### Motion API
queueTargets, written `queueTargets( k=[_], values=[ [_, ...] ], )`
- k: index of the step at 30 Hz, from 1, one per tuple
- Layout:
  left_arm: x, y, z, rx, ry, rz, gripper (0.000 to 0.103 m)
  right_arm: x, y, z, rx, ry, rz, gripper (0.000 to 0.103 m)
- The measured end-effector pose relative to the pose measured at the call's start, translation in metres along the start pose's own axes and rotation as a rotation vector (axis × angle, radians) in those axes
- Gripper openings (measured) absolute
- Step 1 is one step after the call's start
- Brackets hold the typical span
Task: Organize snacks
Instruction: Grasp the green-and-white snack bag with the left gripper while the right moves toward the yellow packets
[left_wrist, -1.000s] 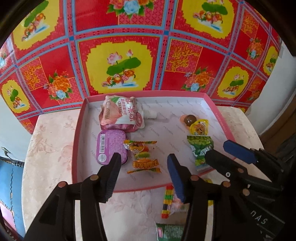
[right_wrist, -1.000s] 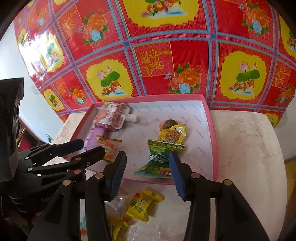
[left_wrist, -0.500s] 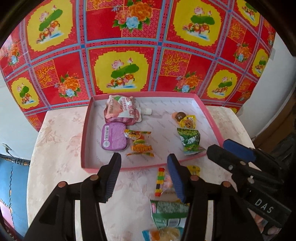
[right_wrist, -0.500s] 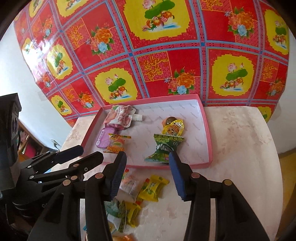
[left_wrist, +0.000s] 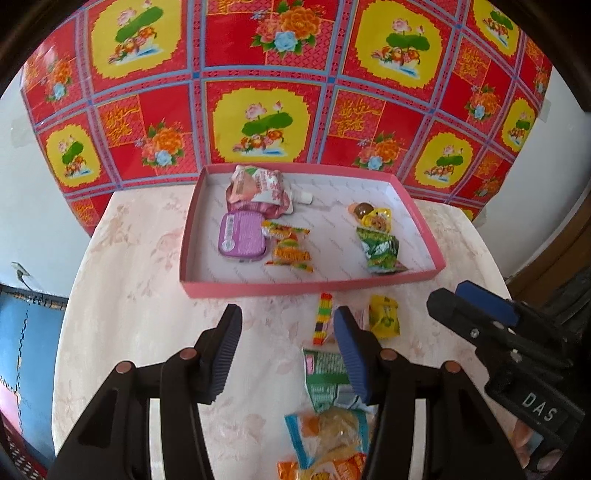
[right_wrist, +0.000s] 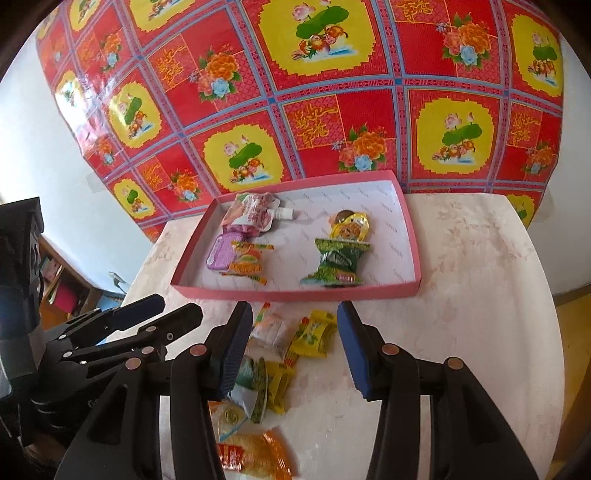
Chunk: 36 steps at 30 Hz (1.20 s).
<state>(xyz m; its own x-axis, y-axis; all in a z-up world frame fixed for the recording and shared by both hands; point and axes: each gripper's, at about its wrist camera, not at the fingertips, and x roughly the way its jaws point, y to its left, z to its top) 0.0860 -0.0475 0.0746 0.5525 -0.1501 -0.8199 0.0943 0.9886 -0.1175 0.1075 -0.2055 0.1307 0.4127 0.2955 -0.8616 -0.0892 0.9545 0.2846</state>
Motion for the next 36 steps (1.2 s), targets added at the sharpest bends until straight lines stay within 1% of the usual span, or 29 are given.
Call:
queueTargets(
  k=[10,23,25,30,33,36],
  values=[
    [-0.001,0.003,-0.018,-0.008,0.031,-0.002,0.055,0.006,-0.007,-0.025,0.007,0.053,-0.007,0.049],
    [0.011,-0.013,-0.036,0.002,0.096,-0.097,0.055,0.022,-0.025,-0.053,-0.014,0.123,-0.046,0.049],
    [0.012,-0.018,-0.038,0.015,0.099,-0.106,0.057,0.023,-0.028,-0.055,-0.014,0.128,-0.056,0.049],
    [0.019,-0.028,-0.041,0.047,0.116,-0.104,0.059,0.025,-0.035,-0.058,-0.003,0.134,-0.062,0.049],
    [0.025,-0.032,-0.043,0.052,0.128,-0.089,0.061,0.026,-0.038,-0.059,-0.002,0.134,-0.068,0.049],
    [0.03,-0.035,-0.043,0.055,0.136,-0.085,0.061,0.026,-0.041,-0.059,0.003,0.132,-0.064,0.049]
  ],
)
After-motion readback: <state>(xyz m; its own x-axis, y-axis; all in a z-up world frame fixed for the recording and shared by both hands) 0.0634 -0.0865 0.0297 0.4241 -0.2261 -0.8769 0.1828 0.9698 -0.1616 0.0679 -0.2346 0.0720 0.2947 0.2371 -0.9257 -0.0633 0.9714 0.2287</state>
